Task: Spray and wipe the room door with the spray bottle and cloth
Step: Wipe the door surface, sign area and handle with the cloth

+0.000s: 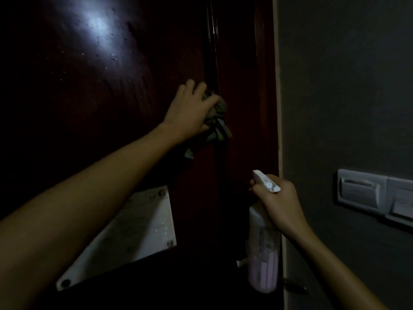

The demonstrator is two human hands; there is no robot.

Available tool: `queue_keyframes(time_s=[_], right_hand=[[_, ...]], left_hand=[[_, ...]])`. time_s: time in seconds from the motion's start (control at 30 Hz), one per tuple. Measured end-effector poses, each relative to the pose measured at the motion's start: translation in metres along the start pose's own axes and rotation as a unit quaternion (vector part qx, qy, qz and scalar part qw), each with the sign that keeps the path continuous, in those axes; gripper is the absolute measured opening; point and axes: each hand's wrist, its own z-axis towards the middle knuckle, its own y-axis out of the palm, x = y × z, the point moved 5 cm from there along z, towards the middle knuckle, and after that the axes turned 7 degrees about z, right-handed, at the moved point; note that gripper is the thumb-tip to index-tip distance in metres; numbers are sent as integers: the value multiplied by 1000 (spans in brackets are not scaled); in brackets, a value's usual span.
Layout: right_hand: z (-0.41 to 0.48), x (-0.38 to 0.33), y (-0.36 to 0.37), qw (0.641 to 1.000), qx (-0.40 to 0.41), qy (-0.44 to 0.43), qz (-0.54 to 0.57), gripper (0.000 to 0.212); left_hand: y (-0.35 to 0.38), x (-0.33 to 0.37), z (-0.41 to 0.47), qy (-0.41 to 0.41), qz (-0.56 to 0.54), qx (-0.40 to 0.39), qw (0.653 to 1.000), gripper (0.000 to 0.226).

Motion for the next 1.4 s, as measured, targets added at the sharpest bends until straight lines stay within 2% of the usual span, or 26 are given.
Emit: queue_keyframes(time_s=[0.2, 0.4, 0.5, 0.67, 0.87, 1.03, 1.23, 1.33, 1.4], right_hand=[[-23, 20, -9, 999, 26, 27, -22, 27], [-42, 40, -13, 997, 39, 57, -42, 26], [-53, 47, -18, 996, 39, 67, -38, 27], [-71, 49, -20, 995, 39, 82, -35, 27], [-87, 46, -11, 995, 31, 84, -44, 28], [-99, 48, -3, 995, 23, 82, -42, 35], [-112, 49, 0, 996, 8, 90, -29, 29], [-103, 44, 8, 996, -6, 88, -30, 23], [-92, 36, 18, 996, -15, 82, -22, 24]], left_hand=[[30, 87, -31, 114, 4, -41, 993, 73], [51, 147, -68, 189, 50, -124, 973, 53], [62, 170, -93, 178, 63, -161, 969, 50], [73, 187, -131, 126, 55, -174, 975, 62], [96, 232, -209, 207, 32, -256, 944, 41], [100, 226, -229, 234, 35, -220, 946, 51], [84, 180, -219, 339, 100, -157, 922, 53], [54, 107, -154, 265, 130, -65, 953, 54], [26, 47, -104, 197, 154, -42, 967, 54]])
